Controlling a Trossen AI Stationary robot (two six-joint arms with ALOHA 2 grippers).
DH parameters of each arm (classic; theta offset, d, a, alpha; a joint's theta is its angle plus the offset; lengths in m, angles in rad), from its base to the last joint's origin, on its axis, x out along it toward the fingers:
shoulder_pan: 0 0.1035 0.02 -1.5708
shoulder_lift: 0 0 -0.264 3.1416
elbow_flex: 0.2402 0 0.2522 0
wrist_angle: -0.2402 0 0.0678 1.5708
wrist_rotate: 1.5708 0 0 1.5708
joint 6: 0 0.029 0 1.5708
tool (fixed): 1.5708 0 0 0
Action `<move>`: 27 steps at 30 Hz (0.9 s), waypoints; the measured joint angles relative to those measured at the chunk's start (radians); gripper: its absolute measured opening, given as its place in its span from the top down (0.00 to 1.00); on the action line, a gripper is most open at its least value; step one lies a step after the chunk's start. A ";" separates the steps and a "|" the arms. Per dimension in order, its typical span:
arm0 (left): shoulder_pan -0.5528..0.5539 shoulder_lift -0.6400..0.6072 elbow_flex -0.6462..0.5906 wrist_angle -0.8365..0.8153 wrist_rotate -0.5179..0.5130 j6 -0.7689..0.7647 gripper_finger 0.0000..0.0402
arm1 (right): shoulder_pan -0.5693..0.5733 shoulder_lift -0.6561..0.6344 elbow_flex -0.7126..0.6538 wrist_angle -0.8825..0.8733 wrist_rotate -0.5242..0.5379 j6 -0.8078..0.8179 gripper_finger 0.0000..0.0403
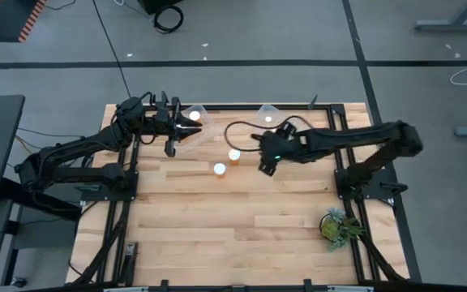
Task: Pick and place medicine bottles into bin by pill shape (circle, oval)
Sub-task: Put the large orange medicine bottle into the left transparent bin
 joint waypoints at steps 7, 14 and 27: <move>-0.004 0.000 0.000 0.066 0.000 0.000 0.81 | -0.030 -0.244 -0.163 0.250 0.018 -0.225 0.27; -0.007 0.000 0.000 0.064 0.000 -0.001 0.81 | -0.072 -0.443 -0.264 0.364 0.016 -0.410 0.27; -0.062 0.023 0.000 -0.070 -0.187 -0.144 0.85 | -0.077 -0.587 -0.265 0.437 -0.090 -0.668 0.27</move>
